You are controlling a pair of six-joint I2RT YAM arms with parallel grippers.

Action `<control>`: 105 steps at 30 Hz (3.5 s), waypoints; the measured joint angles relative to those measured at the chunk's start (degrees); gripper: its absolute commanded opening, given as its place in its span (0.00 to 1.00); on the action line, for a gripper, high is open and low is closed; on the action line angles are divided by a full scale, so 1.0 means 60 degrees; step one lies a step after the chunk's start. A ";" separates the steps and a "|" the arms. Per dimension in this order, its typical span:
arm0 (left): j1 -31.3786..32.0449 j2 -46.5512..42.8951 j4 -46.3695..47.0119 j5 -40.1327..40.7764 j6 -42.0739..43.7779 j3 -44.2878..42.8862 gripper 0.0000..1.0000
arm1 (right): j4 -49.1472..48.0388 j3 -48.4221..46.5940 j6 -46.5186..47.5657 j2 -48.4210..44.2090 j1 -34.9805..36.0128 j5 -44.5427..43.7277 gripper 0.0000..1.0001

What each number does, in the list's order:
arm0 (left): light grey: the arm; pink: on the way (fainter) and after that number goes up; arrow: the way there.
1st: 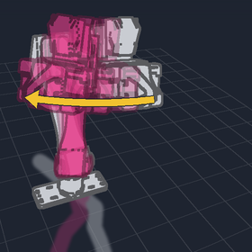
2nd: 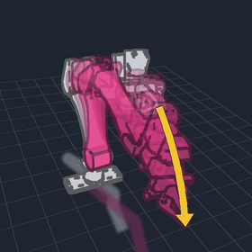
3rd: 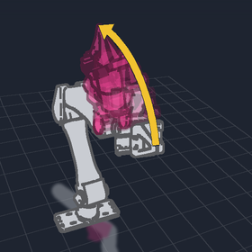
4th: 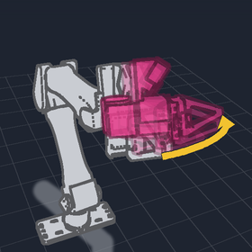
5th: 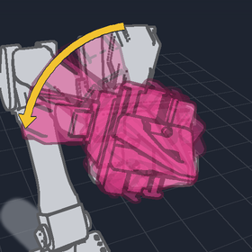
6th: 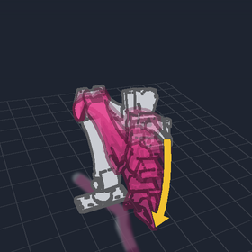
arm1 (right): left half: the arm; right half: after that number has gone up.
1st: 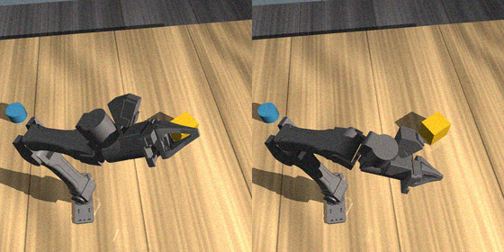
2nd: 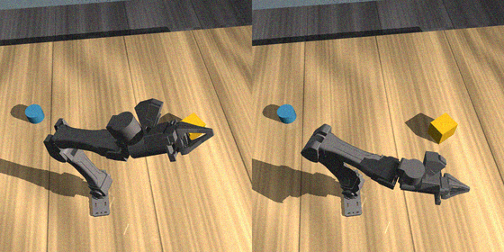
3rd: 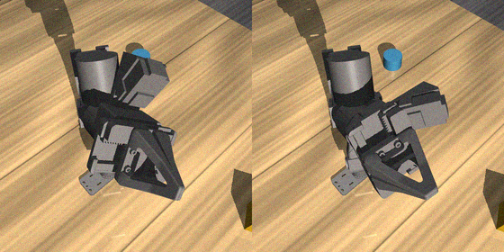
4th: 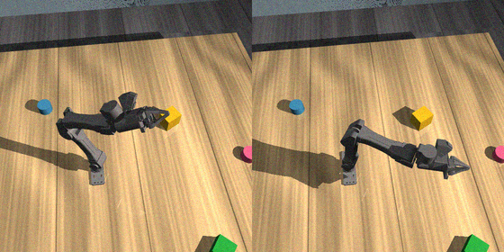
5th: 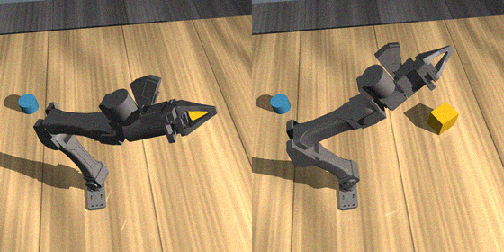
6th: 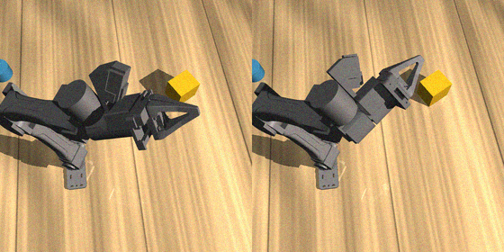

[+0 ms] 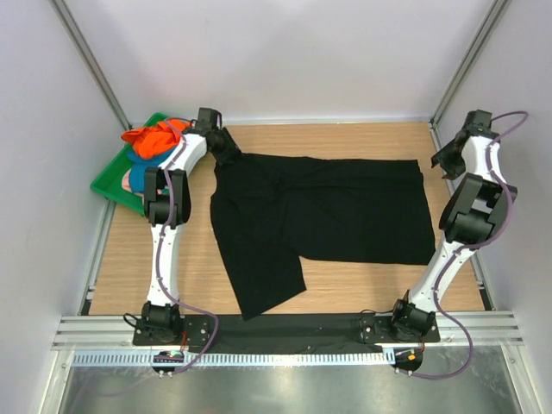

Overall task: Fold and stack the t-shirts
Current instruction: Fold the tshirt

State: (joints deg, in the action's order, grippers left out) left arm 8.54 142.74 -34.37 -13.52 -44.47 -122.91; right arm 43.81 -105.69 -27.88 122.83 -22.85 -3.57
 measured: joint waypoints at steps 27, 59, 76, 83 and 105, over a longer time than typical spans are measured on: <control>0.0000 -0.0146 -0.0025 -0.0102 0.0029 0.0240 0.44 | -0.2022 0.2885 -0.0699 -0.0586 -0.0138 0.1719 0.36; 0.0000 -0.0146 -0.0022 -0.0102 0.0015 0.0248 0.43 | -0.1504 0.1836 -0.0667 -0.0153 -0.0091 0.1089 0.02; 0.0000 -0.0197 0.0029 -0.0102 0.0015 0.0350 0.44 | 0.0590 0.1322 -0.0882 -0.0211 -0.0076 0.0259 0.09; 0.0004 -0.0233 0.0025 -0.0109 0.0025 0.0393 0.44 | 0.0546 0.1235 -0.0550 -0.0208 0.0025 0.0146 0.50; 0.0004 -0.0408 0.0106 -0.0324 0.0226 0.0725 0.43 | -0.2229 -0.1468 0.1151 0.2346 0.0375 0.1982 0.45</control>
State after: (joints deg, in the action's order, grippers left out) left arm 8.56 140.29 -33.74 -15.46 -43.11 -118.56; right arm 30.44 -114.50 -20.97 136.90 -20.60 8.32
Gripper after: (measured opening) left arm 0.434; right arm 0.464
